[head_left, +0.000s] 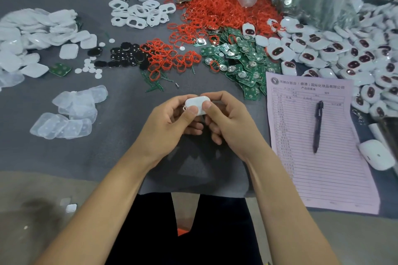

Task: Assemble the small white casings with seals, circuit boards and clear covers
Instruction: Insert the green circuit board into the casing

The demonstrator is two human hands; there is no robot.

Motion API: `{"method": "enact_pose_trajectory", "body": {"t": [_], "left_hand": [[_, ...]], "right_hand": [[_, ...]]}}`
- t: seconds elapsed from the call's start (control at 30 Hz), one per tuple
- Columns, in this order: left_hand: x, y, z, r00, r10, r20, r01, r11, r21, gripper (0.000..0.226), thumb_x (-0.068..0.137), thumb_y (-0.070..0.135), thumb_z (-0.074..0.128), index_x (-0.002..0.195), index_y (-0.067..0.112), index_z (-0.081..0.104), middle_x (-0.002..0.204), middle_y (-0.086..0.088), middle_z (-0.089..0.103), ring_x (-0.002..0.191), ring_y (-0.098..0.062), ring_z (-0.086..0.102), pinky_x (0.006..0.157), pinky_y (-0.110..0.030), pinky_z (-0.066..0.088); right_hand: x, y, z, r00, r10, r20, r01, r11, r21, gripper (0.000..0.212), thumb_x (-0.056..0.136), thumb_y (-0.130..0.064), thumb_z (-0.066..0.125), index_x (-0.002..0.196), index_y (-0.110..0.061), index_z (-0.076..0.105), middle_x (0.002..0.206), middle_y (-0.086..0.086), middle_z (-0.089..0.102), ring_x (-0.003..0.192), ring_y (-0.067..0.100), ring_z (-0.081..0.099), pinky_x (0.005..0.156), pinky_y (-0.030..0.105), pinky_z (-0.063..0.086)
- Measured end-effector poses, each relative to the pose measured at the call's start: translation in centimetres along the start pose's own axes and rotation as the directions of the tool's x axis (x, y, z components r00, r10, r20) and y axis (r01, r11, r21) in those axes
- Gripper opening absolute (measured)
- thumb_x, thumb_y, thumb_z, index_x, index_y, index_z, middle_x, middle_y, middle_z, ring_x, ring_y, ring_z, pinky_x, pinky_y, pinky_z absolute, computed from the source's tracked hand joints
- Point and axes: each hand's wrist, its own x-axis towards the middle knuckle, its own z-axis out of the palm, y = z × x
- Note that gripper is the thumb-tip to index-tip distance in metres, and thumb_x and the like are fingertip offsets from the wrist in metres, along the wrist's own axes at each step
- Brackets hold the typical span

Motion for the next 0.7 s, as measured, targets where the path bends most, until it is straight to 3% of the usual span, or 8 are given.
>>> {"method": "enact_pose_trajectory", "body": {"t": [0.1,0.2,0.4,0.53,0.63,0.7], "left_hand": [[-0.2,0.2,0.3,1.000,0.024,-0.005,-0.024,0.999,-0.029,0.035,0.098,0.025,0.061,0.132,0.013,0.063,0.099,-0.008,0.077,0.088,-0.020,0.075,0.076,-0.028,0.061],[-0.4,0.1,0.4,0.998,0.068,-0.013,-0.068,0.997,0.020,0.032,0.103,0.021,0.060,0.134,0.014,0.063,0.108,-0.008,0.077,0.091,-0.022,0.075,0.078,-0.031,0.062],[-0.8,-0.5,0.6,0.980,0.196,0.026,-0.196,0.947,0.254,0.028,0.104,0.016,0.062,0.130,0.026,0.066,0.097,-0.001,0.073,0.082,-0.018,0.075,0.074,-0.028,0.062],[-0.8,-0.7,0.8,0.971,0.237,0.017,-0.231,0.928,0.292,0.029,0.103,0.013,0.062,0.129,0.027,0.066,0.093,0.002,0.070,0.082,-0.016,0.076,0.072,-0.026,0.061],[-0.9,-0.4,1.2,0.970,0.241,-0.018,-0.227,0.934,0.276,0.029,0.103,0.012,0.062,0.130,0.024,0.067,0.099,0.002,0.070,0.086,-0.017,0.075,0.069,-0.029,0.063],[-1.0,-0.4,1.5,0.947,0.299,-0.118,-0.243,0.908,0.342,0.029,0.102,0.004,0.061,0.124,0.022,0.070,0.110,0.000,0.069,0.096,-0.019,0.074,0.075,-0.036,0.064]], "right_hand": [[-0.3,0.1,0.3,0.999,-0.041,-0.020,0.043,0.994,0.099,0.022,0.108,-0.017,0.053,0.126,-0.012,0.065,0.072,0.003,0.057,0.051,0.012,0.047,0.040,0.026,0.042],[-0.6,0.3,0.2,0.997,-0.048,-0.066,0.060,0.980,0.189,0.025,0.108,-0.016,0.052,0.127,-0.008,0.066,0.075,0.007,0.056,0.057,0.013,0.049,0.041,0.024,0.042],[-0.6,0.5,0.3,0.982,-0.088,-0.165,0.091,0.996,0.016,0.011,0.102,-0.021,0.065,0.105,-0.017,0.074,0.075,-0.002,0.062,0.057,0.009,0.045,0.042,0.020,0.035],[-0.7,0.7,0.3,0.976,-0.099,-0.192,0.122,0.986,0.111,0.010,0.101,-0.013,0.065,0.100,-0.013,0.075,0.067,0.007,0.055,0.045,0.010,0.038,0.041,0.020,0.032],[-0.8,0.6,0.7,0.964,-0.117,-0.238,0.145,0.984,0.105,0.010,0.100,-0.012,0.067,0.103,-0.010,0.076,0.076,0.008,0.065,0.048,0.014,0.046,0.038,0.023,0.038],[-0.8,0.4,1.3,0.951,-0.132,-0.280,0.148,0.988,0.038,0.011,0.100,-0.017,0.069,0.108,-0.012,0.074,0.079,0.005,0.068,0.054,0.015,0.056,0.039,0.026,0.047]]}}
